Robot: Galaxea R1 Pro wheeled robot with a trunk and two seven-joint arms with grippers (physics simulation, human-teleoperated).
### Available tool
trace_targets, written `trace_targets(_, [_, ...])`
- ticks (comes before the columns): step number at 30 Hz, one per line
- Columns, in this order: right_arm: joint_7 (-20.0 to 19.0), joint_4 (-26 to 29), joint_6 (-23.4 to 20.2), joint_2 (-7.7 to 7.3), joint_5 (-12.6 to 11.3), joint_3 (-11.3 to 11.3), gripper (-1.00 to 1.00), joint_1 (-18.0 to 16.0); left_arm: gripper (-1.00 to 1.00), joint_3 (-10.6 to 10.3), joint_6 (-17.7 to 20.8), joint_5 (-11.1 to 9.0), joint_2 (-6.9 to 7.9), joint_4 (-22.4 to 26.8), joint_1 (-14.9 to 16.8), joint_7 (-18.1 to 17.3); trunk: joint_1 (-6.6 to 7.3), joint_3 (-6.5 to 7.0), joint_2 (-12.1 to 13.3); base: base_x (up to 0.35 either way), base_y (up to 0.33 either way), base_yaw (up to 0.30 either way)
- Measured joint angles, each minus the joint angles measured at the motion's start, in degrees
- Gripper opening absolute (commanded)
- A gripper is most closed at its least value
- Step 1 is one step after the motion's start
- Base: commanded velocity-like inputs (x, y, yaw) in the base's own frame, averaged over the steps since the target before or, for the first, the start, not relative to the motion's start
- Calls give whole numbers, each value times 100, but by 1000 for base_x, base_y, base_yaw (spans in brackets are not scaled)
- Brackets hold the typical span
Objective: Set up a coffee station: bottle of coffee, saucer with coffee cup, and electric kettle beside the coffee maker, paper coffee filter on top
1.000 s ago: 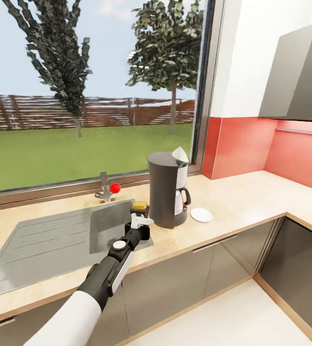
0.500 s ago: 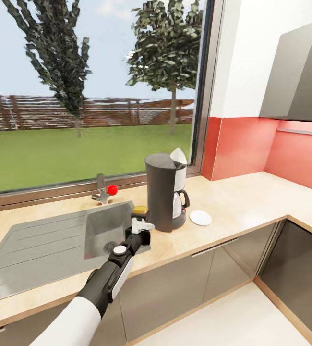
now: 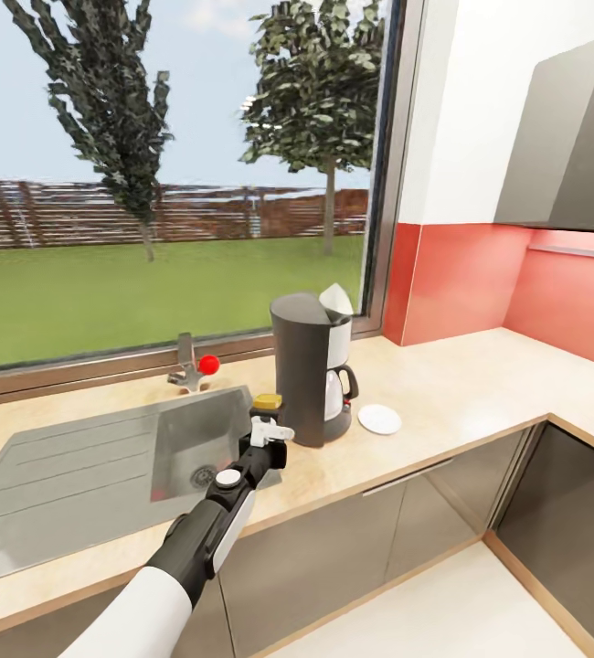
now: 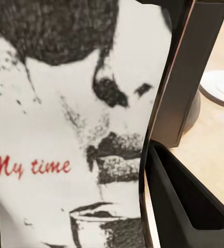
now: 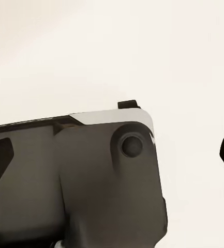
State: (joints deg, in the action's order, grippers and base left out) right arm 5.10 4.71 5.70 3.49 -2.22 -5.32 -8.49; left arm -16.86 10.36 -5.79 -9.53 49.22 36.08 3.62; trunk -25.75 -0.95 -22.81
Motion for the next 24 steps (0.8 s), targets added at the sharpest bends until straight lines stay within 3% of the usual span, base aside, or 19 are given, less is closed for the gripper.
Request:
trace_targets(6, [1,0,0,0,0,0,100,0,-100,0,0,-3,1,-8,-13,0,2,0,0,134,-78,0])
trace_targets(11, [0,0,0,0,0,0,100,0,-100,-7,-19,-143,1,-5,-84,0,0,0,0,41,-26,0])
trace_targets(17, [0,-6,0,0,0,0,100,0,-100,-7,-414,-235,0,-9,-144,0,0,0,0,2,-1,0])
trace_targets(24, [0,-9,0,0,0,0,100,0,-100,-8,-439,-238,8,-10,-199,-1,1,0,0,116,-43,0])
